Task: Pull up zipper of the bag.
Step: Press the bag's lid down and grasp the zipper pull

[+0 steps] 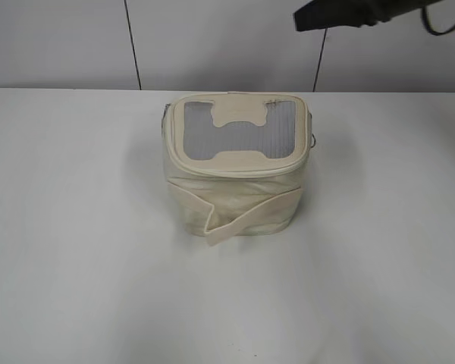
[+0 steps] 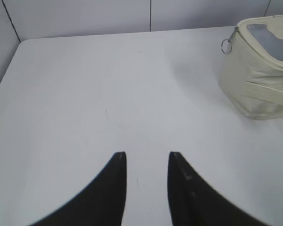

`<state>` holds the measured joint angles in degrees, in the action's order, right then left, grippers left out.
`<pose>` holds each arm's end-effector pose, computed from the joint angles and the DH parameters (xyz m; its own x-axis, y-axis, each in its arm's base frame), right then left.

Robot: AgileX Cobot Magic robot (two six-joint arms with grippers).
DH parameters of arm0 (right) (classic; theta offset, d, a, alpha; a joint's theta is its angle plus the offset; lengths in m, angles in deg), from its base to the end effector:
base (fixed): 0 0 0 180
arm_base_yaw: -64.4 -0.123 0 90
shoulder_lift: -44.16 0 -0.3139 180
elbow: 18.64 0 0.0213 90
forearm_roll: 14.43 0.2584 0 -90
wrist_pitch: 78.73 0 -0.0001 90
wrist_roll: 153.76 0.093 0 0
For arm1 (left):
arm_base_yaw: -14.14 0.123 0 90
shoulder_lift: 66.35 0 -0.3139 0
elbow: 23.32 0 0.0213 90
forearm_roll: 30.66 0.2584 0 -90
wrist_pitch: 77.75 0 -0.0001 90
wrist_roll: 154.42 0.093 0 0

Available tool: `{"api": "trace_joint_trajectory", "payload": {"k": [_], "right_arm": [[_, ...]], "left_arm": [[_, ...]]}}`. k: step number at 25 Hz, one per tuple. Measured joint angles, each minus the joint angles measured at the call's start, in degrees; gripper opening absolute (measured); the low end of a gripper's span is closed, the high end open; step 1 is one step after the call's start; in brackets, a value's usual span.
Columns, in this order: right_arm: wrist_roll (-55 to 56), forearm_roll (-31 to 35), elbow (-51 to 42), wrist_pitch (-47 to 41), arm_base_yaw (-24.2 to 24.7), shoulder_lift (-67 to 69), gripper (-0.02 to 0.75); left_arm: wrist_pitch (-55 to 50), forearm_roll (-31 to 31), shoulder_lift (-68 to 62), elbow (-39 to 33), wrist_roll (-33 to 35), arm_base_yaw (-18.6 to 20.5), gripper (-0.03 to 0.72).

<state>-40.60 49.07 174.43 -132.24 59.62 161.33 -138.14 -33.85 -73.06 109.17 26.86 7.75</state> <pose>0.4374 0.1038 0.3141 -0.5139 -0.2446 -0.8222 -0.7436 0.6049 0.2848 -0.0304 -0.0011 0.2893 -0.4140 0.0412 -0.9093 0.1527 0.9880 -0.0248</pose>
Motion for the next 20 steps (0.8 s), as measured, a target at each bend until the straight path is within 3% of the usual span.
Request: {"api": "trace_joint_trajectory", "payload": {"k": [4,10,16,20], "right_arm": [[2.53,-3.18,17.9,-7.96,-5.06,12.81,0.494],[7.75,-8.57,34.09,-12.38,-11.85,26.67,0.494],[9.84,-9.95,39.39,-13.1,-13.11,33.46,0.486],[10.33,-10.01,39.93,-14.58,-13.15,34.1,0.432]], "left_arm": [[0.05,0.11,-1.83,0.0,0.0,0.0,0.228],[0.16,0.17,-4.13,0.0,0.0,0.0,0.232],[0.21,0.17,-4.13,0.0,0.0,0.0,0.24],[2.89,0.17,-4.39,1.12,0.0,0.0,0.24]]}}
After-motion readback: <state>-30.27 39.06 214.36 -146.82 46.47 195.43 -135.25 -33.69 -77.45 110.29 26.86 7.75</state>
